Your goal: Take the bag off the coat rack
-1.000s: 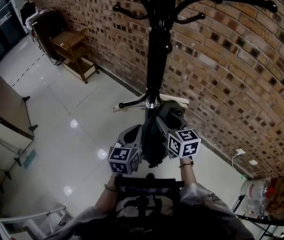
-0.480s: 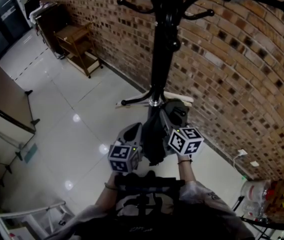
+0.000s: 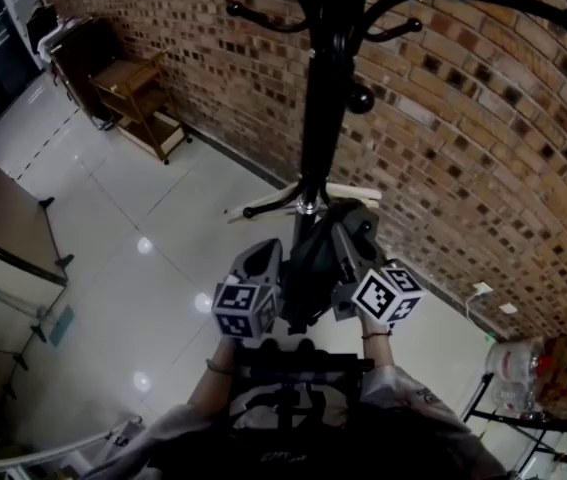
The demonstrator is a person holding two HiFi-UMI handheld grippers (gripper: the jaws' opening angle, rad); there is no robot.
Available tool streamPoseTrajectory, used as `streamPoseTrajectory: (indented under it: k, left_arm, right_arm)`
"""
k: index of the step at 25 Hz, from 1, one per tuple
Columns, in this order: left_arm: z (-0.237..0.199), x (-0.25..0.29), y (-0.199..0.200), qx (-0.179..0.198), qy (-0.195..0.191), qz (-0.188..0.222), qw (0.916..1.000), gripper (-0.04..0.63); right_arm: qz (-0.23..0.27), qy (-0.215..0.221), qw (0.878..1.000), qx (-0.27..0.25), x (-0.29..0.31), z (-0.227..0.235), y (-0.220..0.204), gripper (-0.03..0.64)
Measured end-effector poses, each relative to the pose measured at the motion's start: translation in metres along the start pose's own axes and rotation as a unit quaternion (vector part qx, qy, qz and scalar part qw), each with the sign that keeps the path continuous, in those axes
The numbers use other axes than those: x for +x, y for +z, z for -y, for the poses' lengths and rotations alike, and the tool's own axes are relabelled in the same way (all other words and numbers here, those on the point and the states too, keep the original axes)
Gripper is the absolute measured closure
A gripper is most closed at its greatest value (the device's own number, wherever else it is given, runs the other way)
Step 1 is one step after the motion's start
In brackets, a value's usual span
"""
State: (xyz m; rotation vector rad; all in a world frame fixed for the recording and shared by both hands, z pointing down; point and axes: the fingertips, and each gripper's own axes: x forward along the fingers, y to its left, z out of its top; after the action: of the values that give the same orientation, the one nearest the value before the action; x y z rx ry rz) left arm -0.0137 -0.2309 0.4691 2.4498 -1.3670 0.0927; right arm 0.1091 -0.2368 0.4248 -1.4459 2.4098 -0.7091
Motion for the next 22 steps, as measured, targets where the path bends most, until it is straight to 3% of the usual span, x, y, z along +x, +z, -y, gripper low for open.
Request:
streamPoseTrajectory:
  k: [4,10,22]
  left_arm:
    - [0.001,0.003,0.002,0.004,-0.015,-0.003,0.9999,0.588]
    - [-0.006,0.003,0.002,0.002,-0.028,-0.005,0.9996,0.588]
    - [-0.009,0.006,0.007,-0.002,-0.044,-0.001,0.9990,0.588]
  right_arm:
    - [0.002,-0.013,1.000,0.007,-0.001,-0.007,0.003,0.575]
    - [0.008,-0.007,0.999,-0.032,-0.005,-0.028,0.016,0.575]
    - [0.027,-0.018,0.999,-0.002,-0.018,-0.022,0.019,0.575]
